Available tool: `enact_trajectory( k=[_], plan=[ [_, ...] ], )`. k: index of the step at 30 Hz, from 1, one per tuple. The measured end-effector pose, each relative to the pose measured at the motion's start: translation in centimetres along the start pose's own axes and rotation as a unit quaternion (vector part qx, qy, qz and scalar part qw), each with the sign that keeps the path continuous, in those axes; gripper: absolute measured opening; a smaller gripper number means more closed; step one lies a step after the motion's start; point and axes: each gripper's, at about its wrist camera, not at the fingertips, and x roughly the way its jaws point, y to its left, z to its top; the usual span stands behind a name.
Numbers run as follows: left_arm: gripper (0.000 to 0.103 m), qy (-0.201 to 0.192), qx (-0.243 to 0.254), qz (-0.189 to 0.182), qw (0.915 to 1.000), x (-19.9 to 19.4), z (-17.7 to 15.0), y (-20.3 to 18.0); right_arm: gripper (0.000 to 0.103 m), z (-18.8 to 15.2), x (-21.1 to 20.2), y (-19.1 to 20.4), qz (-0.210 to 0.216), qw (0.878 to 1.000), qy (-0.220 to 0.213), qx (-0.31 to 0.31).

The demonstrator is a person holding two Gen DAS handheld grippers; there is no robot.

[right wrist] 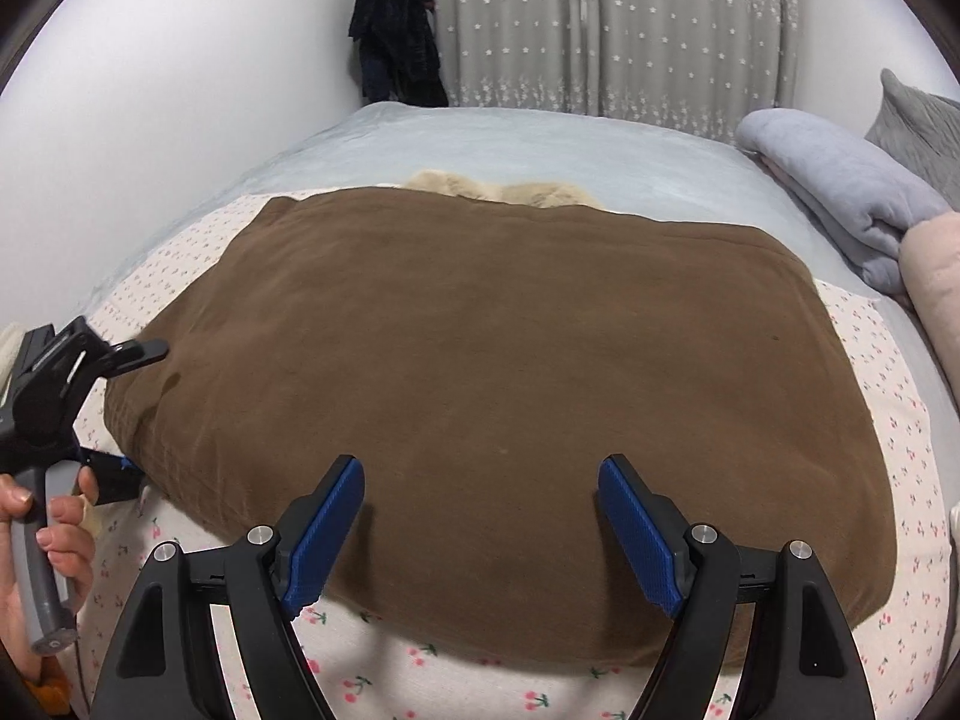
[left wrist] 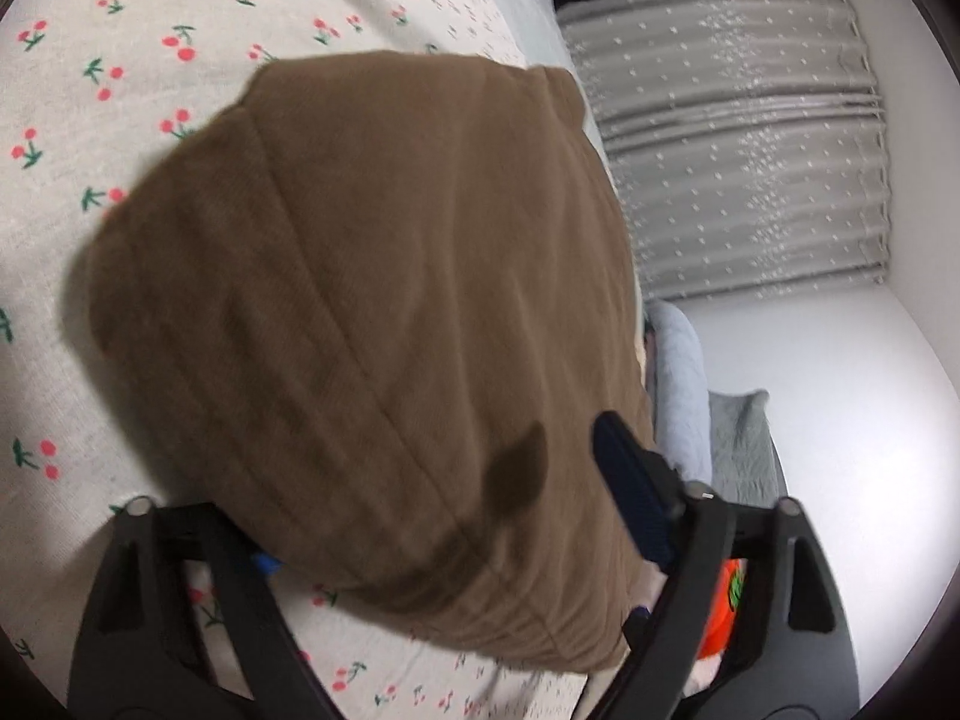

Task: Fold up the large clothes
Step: 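Grasp the coat edge with the left tool and fold it over the bundle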

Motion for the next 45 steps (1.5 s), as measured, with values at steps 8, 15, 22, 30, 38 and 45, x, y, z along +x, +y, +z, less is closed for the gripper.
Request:
enact_trajectory(
  k=[8,15,22,30,38,45],
  plan=[
    [0.029,-0.061,0.036,0.021,0.9973,-0.7,-0.5,-0.3,0.070,-0.1,1.7,-0.9,0.017,0.999,0.039,0.016],
    [0.021,-0.120,0.194,0.054,0.9721,-1.8,-1.9,-6.9,0.066,-0.8,3.8,-2.2,0.040,0.995,0.080,0.043],
    [0.020,-0.157,0.381,0.044,0.9099,-1.9,-5.7,-16.1,0.066,-1.3,4.4,-2.6,0.049,0.994,0.082,0.061],
    [0.020,-0.097,0.616,0.020,0.7813,1.7,-14.3,-24.0,0.063,-1.8,1.5,-5.6,0.104,0.987,0.039,0.120],
    [0.020,0.045,0.691,-0.002,0.7210,6.1,-19.7,-21.7,0.064,-4.2,-4.2,-16.3,0.055,0.974,-0.001,0.221],
    [0.025,0.102,0.706,0.014,0.7011,8.8,-20.6,-19.4,0.064,-4.5,-6.1,-19.8,0.061,0.965,-0.007,0.253]
  ],
)
